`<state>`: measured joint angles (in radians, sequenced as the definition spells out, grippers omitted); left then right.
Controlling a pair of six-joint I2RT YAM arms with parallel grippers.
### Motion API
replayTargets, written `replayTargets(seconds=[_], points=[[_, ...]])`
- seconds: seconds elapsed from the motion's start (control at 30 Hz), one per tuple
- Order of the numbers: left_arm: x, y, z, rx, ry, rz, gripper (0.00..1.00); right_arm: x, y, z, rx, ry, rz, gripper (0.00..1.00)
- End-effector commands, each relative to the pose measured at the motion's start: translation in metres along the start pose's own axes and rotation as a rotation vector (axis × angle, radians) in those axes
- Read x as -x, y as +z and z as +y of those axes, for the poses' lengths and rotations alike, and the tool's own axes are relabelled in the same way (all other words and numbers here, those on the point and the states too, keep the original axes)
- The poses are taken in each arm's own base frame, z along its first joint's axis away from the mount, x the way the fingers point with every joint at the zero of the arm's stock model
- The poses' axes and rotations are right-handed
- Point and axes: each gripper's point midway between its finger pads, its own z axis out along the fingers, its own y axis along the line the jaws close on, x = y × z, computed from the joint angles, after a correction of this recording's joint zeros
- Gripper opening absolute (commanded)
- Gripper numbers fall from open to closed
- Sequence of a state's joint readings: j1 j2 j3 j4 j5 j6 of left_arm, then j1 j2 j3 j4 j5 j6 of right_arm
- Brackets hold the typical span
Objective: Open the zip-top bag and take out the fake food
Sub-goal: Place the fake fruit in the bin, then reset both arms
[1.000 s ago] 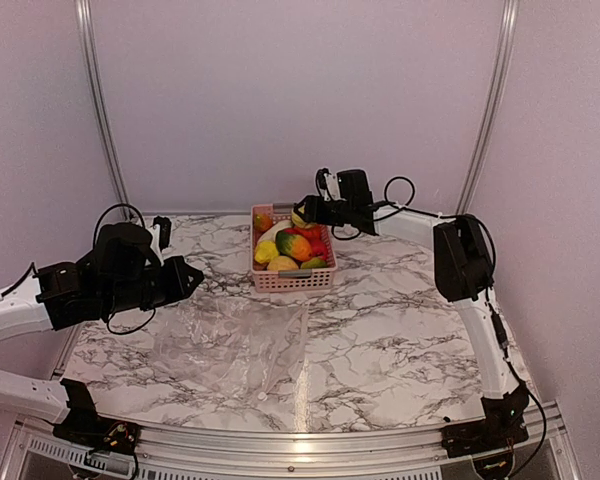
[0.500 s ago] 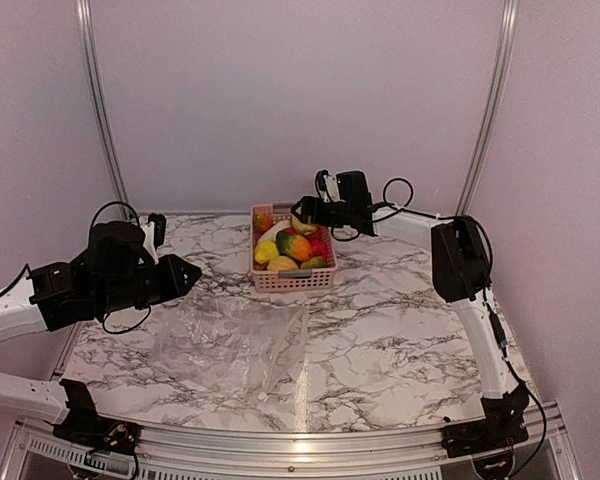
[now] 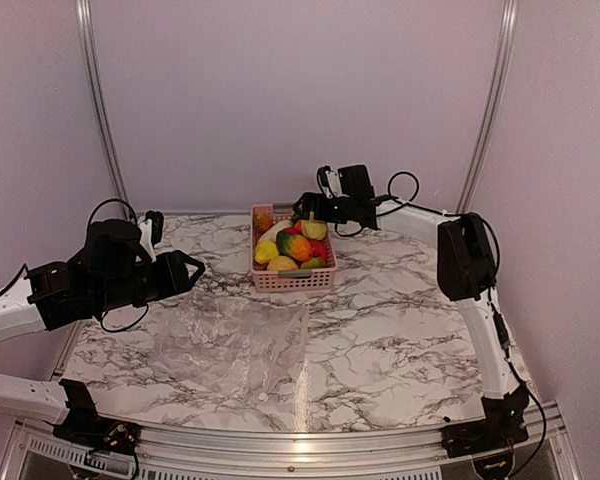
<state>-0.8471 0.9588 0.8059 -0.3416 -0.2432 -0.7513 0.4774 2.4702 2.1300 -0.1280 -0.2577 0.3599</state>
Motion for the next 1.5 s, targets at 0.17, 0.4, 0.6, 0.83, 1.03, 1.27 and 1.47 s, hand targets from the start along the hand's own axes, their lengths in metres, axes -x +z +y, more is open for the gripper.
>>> replayTargets(seconds=[0.17, 0.4, 0.6, 0.83, 1.03, 1.27, 1.47], points=[[0.027, -0.008, -0.022, -0.077, -0.007, -0.069, 0.64, 0.079, -0.068, 0.028, -0.066, -0.102, -0.121, 0.99], [0.040, -0.010, -0.026, -0.082, 0.004, -0.108, 0.89, 0.089, -0.119, 0.049, -0.091, -0.135, -0.167, 0.99], [0.050, -0.015, -0.025, -0.081, 0.010, -0.154, 0.99, 0.079, -0.168, 0.081, -0.085, -0.154, -0.198, 0.99], [0.067, -0.024, -0.021, -0.057, 0.037, -0.242, 0.99, 0.046, -0.232, 0.119, -0.035, -0.121, -0.239, 0.99], [0.070, -0.018, -0.021, -0.041, 0.084, -0.257, 0.99, 0.024, -0.288, 0.114, -0.064, -0.063, -0.276, 0.99], [0.077, -0.014, -0.027, -0.058, 0.109, -0.286, 0.99, 0.001, -0.329, 0.102, -0.100, -0.036, -0.270, 0.99], [0.077, -0.006, -0.028, -0.054, 0.091, -0.285, 0.99, -0.008, -0.354, 0.097, -0.106, -0.038, -0.303, 0.99]])
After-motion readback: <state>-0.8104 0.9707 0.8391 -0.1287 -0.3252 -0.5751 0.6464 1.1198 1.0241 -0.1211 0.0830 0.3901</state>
